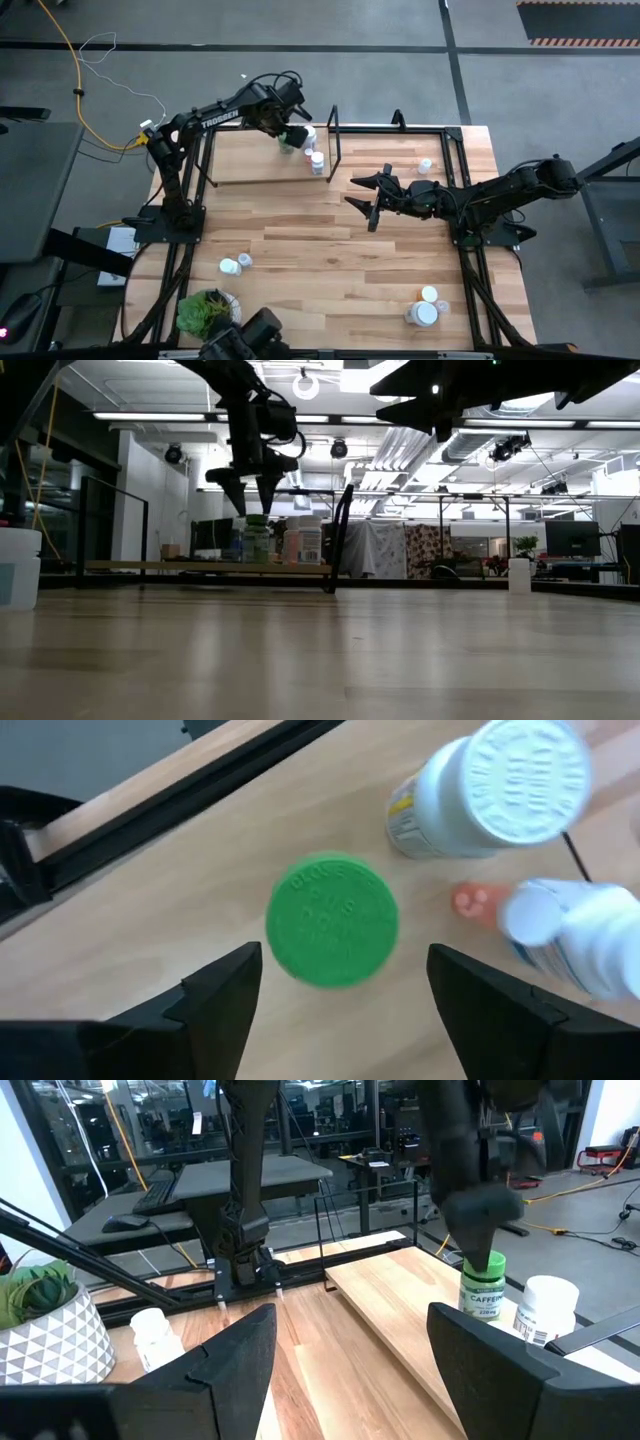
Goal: Pick and place medicine bottles onto shelf by color
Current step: Put the small white pill bottle on the shelf
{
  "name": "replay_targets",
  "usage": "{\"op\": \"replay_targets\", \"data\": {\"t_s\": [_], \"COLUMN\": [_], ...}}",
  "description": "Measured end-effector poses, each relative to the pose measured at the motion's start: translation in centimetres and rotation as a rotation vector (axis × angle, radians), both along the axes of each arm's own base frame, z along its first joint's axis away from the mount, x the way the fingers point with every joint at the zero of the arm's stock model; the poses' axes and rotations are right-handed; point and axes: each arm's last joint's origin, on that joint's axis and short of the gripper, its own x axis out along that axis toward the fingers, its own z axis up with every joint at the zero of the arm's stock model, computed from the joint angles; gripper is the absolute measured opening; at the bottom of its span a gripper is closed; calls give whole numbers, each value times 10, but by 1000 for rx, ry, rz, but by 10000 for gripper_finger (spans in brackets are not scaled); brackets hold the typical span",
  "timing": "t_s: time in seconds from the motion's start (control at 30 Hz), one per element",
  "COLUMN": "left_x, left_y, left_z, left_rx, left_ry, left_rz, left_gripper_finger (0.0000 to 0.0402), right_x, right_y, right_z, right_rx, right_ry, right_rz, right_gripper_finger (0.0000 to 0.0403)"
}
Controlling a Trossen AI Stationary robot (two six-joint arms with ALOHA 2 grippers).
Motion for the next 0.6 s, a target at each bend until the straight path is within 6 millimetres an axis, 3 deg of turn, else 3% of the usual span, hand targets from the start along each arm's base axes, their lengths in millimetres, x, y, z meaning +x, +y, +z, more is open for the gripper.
{"op": "replay_targets", "data": {"t_s": [0.13, 0.27, 0.5, 0.6], "left_x": [-2, -4, -13, -20], "left_y": [-5, -23, -80, -108], "left_z": [23, 53, 92, 98], "left_rx": [9, 94, 307, 418], "left_ry": [9, -38, -152, -271], "left_rz": [-29, -109, -292, -371], "left_gripper_finger": [275, 275, 275, 275], "right_x": [0, 0, 0, 0], "right_y": [0, 0, 0, 0], "right_z": [0, 0, -1, -1], "right_rx": [0, 0, 0, 1], "right_ry": [0, 0, 8, 7], "right_rz": [0, 0, 0, 0], "right_gripper_finger": [252, 252, 252, 252]}}
